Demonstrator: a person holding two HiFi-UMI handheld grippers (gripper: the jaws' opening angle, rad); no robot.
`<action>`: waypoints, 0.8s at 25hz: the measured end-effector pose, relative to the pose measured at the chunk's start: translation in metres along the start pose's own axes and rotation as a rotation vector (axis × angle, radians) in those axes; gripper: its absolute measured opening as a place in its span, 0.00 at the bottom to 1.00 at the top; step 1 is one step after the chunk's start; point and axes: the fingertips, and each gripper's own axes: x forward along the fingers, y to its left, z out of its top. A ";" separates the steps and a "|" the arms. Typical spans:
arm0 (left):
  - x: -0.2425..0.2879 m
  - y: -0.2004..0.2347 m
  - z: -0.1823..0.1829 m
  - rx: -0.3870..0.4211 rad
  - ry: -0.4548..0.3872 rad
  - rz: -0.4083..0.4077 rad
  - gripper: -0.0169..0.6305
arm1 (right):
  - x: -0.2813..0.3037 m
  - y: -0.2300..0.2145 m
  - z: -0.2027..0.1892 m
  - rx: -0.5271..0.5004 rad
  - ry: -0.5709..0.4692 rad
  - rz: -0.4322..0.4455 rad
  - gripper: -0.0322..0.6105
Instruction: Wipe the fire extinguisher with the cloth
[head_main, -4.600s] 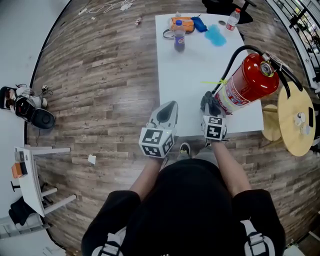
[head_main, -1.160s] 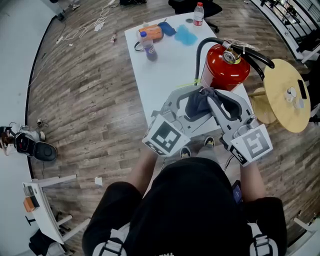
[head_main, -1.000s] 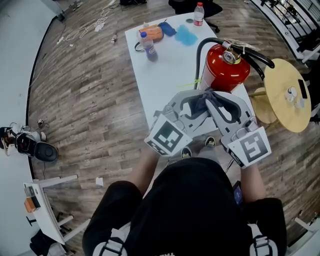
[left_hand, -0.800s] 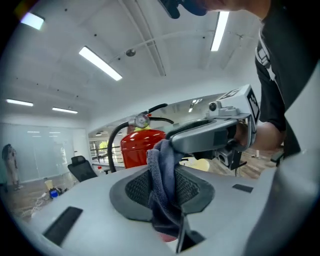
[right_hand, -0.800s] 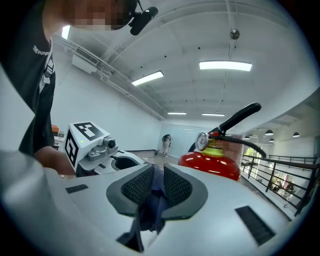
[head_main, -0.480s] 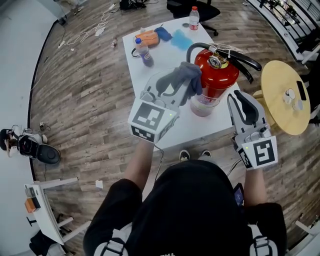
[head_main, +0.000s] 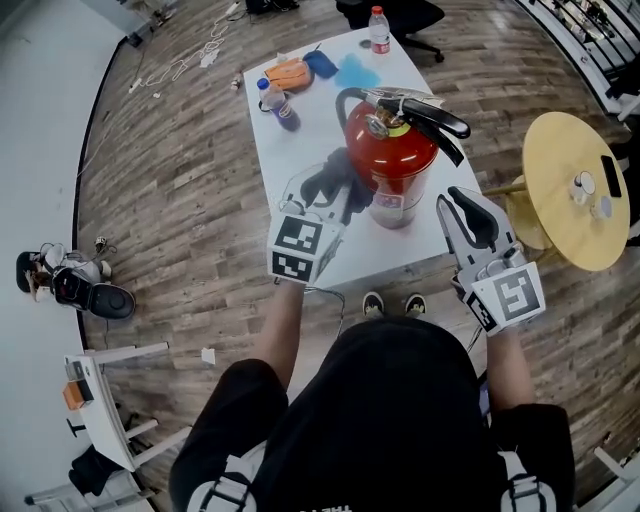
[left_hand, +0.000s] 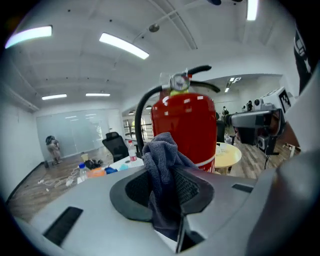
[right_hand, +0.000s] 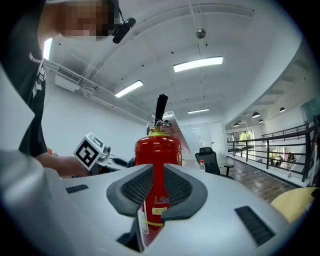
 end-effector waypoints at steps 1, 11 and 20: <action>0.003 -0.004 -0.012 -0.033 0.013 0.003 0.18 | -0.002 -0.001 -0.002 -0.002 0.007 0.007 0.16; -0.039 0.000 0.070 0.000 -0.057 0.115 0.18 | -0.012 0.000 0.010 0.006 -0.043 0.088 0.16; -0.038 -0.023 0.044 -0.097 -0.119 0.282 0.18 | -0.004 -0.023 -0.003 -0.091 0.018 0.153 0.16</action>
